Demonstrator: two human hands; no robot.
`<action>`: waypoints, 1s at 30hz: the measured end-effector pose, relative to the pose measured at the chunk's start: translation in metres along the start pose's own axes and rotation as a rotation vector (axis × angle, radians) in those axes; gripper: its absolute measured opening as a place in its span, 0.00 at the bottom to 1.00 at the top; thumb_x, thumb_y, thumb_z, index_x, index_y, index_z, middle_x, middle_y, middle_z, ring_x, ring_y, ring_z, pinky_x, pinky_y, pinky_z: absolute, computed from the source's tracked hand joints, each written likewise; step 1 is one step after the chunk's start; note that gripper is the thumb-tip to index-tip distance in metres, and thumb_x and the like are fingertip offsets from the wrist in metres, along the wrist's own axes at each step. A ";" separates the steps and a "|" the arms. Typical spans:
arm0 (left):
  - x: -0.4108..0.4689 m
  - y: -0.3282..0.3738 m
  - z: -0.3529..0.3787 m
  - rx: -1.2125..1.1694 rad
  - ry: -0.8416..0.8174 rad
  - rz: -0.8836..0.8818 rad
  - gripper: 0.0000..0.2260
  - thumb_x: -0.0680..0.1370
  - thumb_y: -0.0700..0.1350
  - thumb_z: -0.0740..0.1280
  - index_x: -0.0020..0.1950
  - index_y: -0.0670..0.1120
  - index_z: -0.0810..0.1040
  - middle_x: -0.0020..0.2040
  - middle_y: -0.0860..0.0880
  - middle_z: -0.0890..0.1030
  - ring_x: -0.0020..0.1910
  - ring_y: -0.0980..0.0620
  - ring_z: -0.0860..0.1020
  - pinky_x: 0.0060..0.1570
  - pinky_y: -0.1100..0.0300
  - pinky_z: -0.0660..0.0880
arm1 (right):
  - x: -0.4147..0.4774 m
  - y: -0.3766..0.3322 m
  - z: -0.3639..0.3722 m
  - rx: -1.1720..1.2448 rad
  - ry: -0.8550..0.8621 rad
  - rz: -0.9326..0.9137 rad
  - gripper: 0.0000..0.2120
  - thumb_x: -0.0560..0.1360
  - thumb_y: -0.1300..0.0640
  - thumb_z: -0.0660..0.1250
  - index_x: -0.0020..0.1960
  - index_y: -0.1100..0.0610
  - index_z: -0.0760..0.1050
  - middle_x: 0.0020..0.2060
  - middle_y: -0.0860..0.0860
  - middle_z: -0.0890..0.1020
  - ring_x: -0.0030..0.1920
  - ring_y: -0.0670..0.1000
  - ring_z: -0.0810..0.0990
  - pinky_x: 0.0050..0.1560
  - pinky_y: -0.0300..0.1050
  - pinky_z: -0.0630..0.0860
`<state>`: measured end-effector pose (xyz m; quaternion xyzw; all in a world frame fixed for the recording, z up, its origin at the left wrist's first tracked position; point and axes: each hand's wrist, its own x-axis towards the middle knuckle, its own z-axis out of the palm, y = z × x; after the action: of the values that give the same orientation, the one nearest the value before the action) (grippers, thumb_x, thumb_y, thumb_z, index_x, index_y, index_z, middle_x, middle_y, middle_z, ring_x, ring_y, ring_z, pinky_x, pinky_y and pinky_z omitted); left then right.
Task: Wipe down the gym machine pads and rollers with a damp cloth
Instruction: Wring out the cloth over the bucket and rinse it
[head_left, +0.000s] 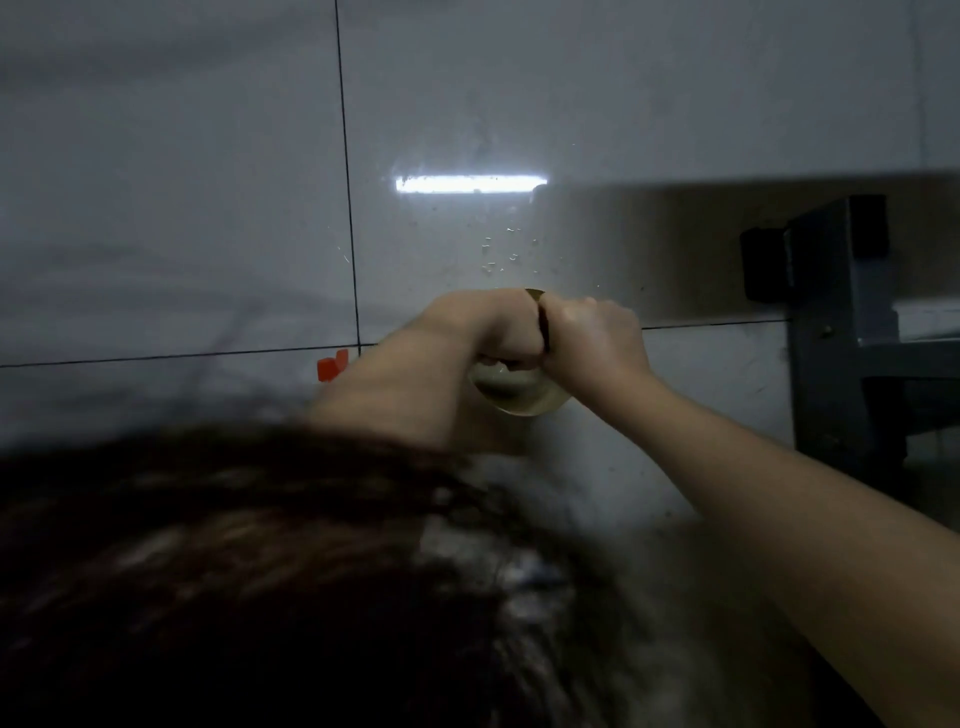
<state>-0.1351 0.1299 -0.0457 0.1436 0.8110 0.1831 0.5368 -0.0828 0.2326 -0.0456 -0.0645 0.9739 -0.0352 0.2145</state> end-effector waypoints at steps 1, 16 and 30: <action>0.000 -0.001 0.003 -0.027 -0.028 -0.016 0.13 0.74 0.35 0.63 0.30 0.44 0.68 0.26 0.47 0.69 0.22 0.51 0.67 0.17 0.69 0.63 | -0.003 0.002 0.001 0.024 0.001 -0.022 0.11 0.75 0.59 0.62 0.57 0.59 0.71 0.46 0.57 0.80 0.45 0.61 0.78 0.37 0.48 0.66; -0.018 -0.019 0.066 0.139 0.673 0.540 0.36 0.64 0.32 0.73 0.71 0.35 0.67 0.64 0.32 0.73 0.61 0.32 0.74 0.58 0.40 0.73 | -0.034 0.011 -0.013 1.155 -0.507 0.467 0.03 0.71 0.64 0.65 0.40 0.61 0.72 0.28 0.54 0.72 0.26 0.50 0.69 0.26 0.42 0.65; -0.012 0.009 0.021 0.334 0.308 0.167 0.03 0.75 0.39 0.63 0.45 0.46 0.74 0.46 0.46 0.78 0.49 0.43 0.78 0.41 0.55 0.69 | -0.020 -0.005 -0.007 0.172 -0.099 0.246 0.07 0.74 0.61 0.61 0.51 0.58 0.75 0.43 0.55 0.79 0.38 0.55 0.71 0.36 0.42 0.65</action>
<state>-0.1104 0.1356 -0.0397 0.2672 0.8877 0.1098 0.3586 -0.0670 0.2309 -0.0300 0.0722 0.9561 -0.0885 0.2699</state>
